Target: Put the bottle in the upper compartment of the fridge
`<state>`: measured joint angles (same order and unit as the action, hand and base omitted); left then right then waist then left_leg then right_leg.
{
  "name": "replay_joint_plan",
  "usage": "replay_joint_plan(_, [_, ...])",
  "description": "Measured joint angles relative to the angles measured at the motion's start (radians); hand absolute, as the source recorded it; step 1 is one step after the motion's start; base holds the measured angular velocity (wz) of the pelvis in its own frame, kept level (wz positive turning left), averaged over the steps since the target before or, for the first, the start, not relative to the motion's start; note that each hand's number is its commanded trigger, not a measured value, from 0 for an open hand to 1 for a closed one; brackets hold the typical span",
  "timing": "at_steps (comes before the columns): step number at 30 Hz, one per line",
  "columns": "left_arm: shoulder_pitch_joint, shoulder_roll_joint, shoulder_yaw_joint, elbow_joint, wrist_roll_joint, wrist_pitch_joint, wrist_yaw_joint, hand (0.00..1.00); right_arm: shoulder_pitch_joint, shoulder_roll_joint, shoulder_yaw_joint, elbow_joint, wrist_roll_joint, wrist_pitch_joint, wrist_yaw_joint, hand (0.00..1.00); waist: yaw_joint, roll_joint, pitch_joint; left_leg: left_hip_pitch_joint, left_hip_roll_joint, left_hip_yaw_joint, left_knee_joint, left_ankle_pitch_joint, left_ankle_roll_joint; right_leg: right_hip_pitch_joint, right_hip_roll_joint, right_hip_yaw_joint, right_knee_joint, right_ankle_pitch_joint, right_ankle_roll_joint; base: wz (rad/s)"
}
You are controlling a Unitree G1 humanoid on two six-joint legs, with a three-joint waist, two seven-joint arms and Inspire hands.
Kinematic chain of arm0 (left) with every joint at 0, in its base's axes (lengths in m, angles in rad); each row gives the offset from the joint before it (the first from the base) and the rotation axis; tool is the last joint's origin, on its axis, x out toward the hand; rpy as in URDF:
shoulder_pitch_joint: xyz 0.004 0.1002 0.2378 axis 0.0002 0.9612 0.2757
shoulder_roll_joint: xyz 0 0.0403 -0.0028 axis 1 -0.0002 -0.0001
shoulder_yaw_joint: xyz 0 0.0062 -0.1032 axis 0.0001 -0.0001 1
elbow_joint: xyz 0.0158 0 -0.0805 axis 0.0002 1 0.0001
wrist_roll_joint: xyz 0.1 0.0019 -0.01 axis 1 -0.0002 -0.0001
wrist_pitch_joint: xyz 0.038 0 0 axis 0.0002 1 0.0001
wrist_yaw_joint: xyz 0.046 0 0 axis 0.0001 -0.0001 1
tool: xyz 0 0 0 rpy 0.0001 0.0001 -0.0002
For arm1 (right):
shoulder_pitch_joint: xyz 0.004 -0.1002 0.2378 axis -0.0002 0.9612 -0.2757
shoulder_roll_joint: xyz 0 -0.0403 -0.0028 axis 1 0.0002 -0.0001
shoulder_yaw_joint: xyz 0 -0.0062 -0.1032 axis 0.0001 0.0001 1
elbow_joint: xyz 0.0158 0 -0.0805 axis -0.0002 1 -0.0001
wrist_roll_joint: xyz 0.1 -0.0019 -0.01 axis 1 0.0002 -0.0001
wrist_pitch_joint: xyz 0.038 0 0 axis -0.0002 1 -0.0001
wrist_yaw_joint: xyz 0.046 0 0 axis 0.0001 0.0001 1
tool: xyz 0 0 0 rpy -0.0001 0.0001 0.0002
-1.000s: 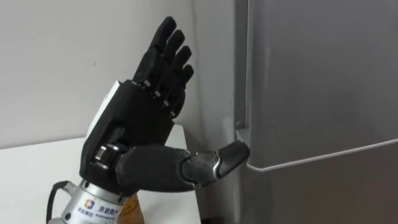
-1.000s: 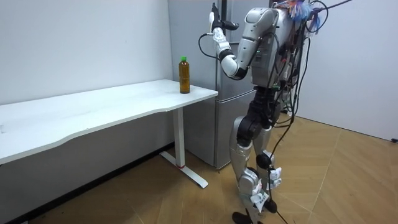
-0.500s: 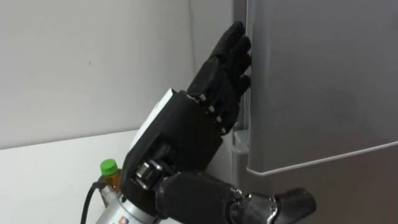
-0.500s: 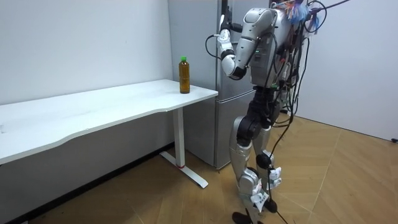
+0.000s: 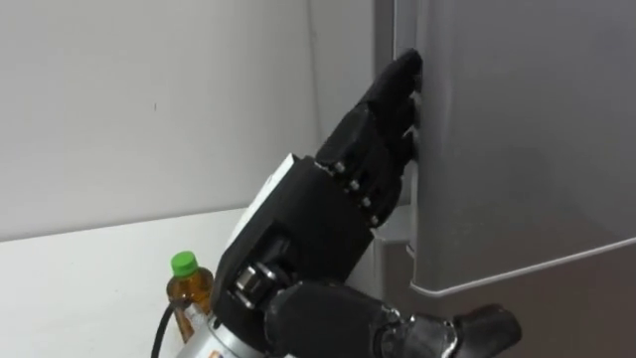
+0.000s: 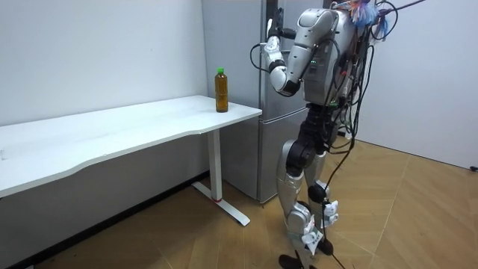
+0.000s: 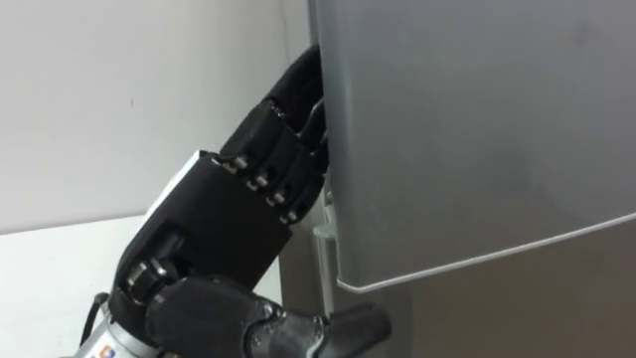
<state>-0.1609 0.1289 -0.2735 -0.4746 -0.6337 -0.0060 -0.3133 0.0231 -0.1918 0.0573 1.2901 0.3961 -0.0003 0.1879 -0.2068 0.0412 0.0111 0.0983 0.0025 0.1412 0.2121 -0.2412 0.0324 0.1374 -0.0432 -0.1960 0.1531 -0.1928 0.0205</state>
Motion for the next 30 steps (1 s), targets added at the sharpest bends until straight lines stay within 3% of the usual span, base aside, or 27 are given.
replay_joint_plan(6, [0.0,0.002,-0.061,0.004,-0.026,-0.024,-0.01,1.0,-0.013,0.001,0.023,0.0,0.001,-0.002,0.003,0.0,-0.004,-0.009,0.0053,-0.003,0.001,0.011,0.0,0.0,0.0,0.002,0.0,0.003,-0.001,0.0,0.0,-0.01])
replay_joint_plan(12, [0.0,0.031,-0.146,0.023,-0.019,0.04,-0.055,1.0,-0.016,0.0,0.039,0.0,0.001,-0.011,0.007,0.0,-0.01,-0.004,0.0054,-0.005,0.003,0.02,-0.001,0.0,0.0,-0.003,0.001,0.006,-0.001,0.0,0.0,-0.03])
replay_joint_plan(18, [0.0,0.041,-0.162,0.023,-0.003,0.046,-0.084,0.93,-0.015,-0.001,0.038,0.001,0.006,-0.014,0.011,0.0,-0.011,0.0,0.0028,-0.007,0.003,0.022,-0.001,0.0,0.0,-0.01,0.001,0.011,0.001,0.0,0.0,-0.01])
replay_joint_plan(22, [0.0,0.042,-0.162,0.023,-0.003,0.05,-0.092,0.71,-0.015,-0.001,0.039,0.003,0.019,-0.014,0.011,0.0,-0.012,0.001,0.0026,-0.003,0.003,0.023,-0.001,0.0,0.0,-0.01,0.001,0.017,0.003,0.0,0.0,0.0])
replay_joint_plan(23, [0.0,0.042,-0.162,0.023,-0.003,0.05,-0.092,0.59,-0.015,-0.001,0.039,0.004,0.022,-0.014,0.011,0.0,-0.012,0.001,0.0025,-0.002,0.004,0.023,-0.001,0.0,0.0,-0.01,0.001,0.017,0.003,0.0,-0.001,0.0])
replay_joint_plan(25, [0.0,0.042,-0.162,0.023,-0.003,0.05,-0.093,0.0,-0.014,-0.001,0.039,0.005,0.027,-0.014,0.011,0.0,-0.012,0.001,0.0025,-0.002,0.004,0.023,-0.001,0.0,0.0,-0.01,0.002,0.017,0.003,0.001,-0.001,0.0])
replay_joint_plan(30, [0.0,0.041,-0.163,0.023,-0.003,0.05,-0.094,0.0,-0.014,-0.001,0.039,0.006,0.031,-0.014,0.012,0.0,-0.013,0.002,0.0019,0.0,0.006,0.036,-0.003,0.0,0.0,-0.014,0.003,0.028,0.004,0.001,-0.001,-0.06])
